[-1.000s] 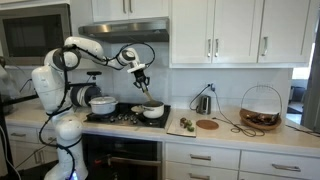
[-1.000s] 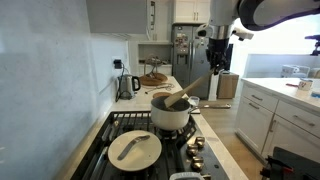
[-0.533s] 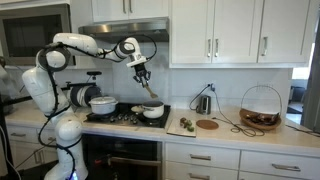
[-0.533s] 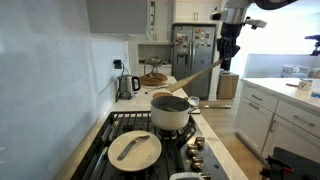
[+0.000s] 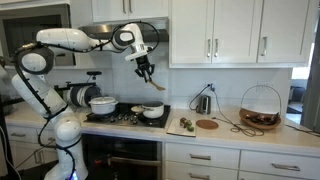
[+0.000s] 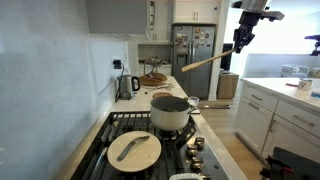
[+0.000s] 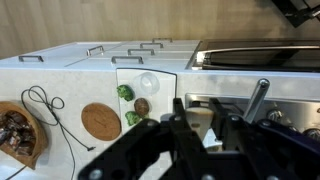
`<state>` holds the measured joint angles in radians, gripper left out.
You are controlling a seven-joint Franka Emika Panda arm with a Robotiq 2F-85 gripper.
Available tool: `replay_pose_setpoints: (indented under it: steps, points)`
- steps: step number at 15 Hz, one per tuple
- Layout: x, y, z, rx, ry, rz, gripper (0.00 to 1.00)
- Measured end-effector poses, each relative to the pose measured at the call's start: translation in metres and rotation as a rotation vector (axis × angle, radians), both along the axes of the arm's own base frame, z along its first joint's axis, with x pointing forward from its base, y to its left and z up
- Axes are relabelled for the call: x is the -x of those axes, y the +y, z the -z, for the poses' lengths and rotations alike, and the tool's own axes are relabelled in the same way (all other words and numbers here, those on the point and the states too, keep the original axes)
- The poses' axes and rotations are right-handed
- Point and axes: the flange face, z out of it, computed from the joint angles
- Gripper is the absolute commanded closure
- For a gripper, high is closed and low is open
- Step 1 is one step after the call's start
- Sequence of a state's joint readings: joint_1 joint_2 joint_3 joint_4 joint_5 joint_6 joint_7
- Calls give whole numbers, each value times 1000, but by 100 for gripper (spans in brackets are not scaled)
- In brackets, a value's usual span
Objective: Remove the lid from the pot and use the spatula to stir the contents inside.
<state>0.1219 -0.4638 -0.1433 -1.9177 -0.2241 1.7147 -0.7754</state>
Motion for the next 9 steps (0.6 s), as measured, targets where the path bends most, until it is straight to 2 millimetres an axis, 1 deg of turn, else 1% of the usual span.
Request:
replay_pose_setpoints:
  steps: [2,4,9]
  points:
    - [-2,-26,8,-41,3,33,92]
    - [-6,-47,20,-77,13,59,92]
    - [-22,-88,65,-159,52,111,92]
